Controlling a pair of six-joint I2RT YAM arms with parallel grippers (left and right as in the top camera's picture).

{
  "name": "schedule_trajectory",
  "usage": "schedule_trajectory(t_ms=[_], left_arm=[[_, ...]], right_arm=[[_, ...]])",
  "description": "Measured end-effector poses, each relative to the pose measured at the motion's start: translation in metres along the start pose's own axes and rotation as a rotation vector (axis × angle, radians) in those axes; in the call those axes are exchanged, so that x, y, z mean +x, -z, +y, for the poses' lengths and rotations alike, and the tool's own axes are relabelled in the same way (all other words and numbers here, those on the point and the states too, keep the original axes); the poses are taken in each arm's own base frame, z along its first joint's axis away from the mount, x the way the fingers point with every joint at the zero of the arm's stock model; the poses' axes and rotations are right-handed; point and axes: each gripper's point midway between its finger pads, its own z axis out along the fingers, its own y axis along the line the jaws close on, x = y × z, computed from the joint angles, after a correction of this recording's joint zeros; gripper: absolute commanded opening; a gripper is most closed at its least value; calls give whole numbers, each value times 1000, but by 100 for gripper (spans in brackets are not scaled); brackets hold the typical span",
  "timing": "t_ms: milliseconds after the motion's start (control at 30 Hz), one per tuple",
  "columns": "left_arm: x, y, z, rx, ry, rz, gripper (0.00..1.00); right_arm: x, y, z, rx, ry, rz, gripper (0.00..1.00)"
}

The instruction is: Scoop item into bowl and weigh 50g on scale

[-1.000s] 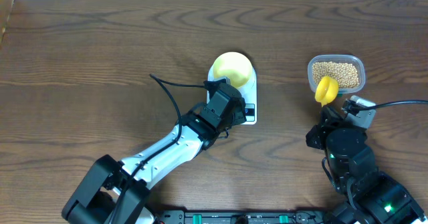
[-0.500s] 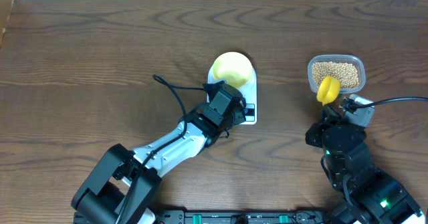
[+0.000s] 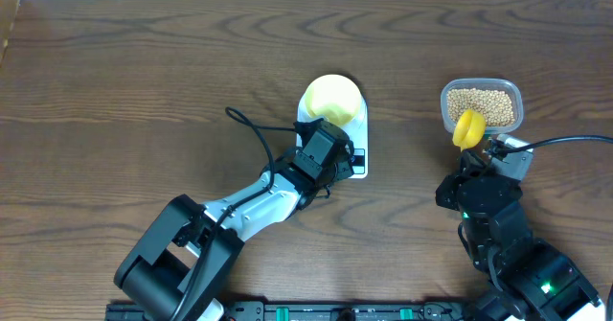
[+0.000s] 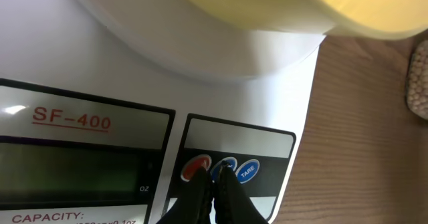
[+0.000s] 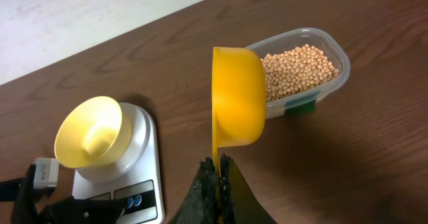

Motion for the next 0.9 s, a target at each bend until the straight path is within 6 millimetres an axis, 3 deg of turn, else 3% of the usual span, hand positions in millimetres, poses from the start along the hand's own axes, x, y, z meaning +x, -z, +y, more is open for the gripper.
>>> schedule_trajectory(t_ms=[900], left_arm=[[-3,-5,1,11,24,-3,8]], right_arm=[[0,0,0,0,0,0,1]])
